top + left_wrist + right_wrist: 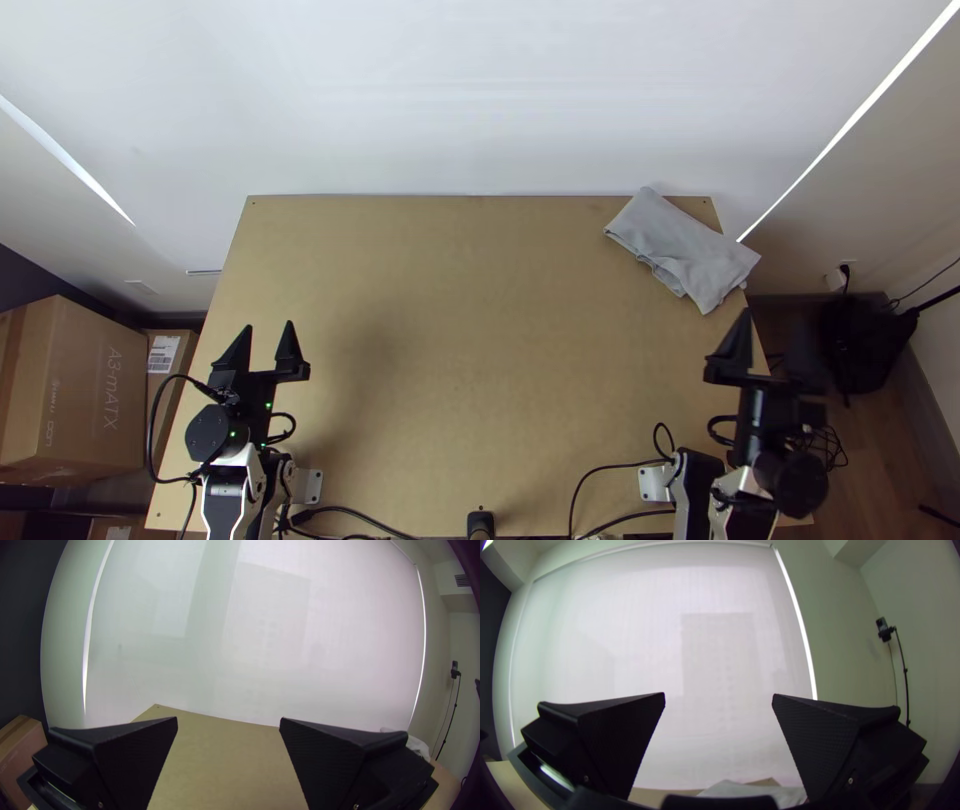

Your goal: Fold the t-shirt

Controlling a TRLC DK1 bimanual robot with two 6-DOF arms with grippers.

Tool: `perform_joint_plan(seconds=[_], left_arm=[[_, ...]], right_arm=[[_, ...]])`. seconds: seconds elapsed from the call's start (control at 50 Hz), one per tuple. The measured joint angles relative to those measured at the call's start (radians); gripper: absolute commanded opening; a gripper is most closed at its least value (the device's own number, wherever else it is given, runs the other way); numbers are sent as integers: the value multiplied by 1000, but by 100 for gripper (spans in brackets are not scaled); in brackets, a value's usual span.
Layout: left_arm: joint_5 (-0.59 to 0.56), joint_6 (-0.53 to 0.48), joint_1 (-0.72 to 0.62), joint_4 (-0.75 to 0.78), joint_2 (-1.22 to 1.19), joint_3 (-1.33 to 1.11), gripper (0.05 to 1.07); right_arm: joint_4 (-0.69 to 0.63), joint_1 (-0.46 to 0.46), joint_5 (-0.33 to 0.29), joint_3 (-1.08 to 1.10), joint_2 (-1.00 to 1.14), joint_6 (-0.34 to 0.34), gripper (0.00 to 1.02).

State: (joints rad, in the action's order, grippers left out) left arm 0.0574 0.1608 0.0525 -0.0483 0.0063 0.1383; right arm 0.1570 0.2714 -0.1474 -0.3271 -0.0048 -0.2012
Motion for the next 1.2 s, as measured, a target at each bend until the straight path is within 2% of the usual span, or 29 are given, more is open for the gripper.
perform_joint_plan(seconds=[0.18, 0.4, 0.52, 0.56, 0.62, 0.78, 1.2], left_arm=[[0, 0, 0, 37, 0, -50, 103], [0, 0, 0, 116, 0, -97, 103], [0, 0, 0, 126, -2, -97, 103], [0, 0, 0, 122, -2, -97, 103], [-1, 0, 0, 99, -2, -97, 103], [-4, 0, 0, 72, -1, -97, 103], [-5, 0, 0, 72, -1, -97, 103]], right_arm=[[-1, -76, 1, 155, 0, 9, 99], [-1, -156, 24, 271, 0, 68, 99], [-79, -200, 27, 293, 0, 120, 99], [-115, -204, 27, 293, 0, 132, 99], [-159, -205, 60, 294, 0, 140, 99], [-174, -189, 140, 294, 0, 154, 99], [-175, -182, 158, 295, 0, 154, 99]])
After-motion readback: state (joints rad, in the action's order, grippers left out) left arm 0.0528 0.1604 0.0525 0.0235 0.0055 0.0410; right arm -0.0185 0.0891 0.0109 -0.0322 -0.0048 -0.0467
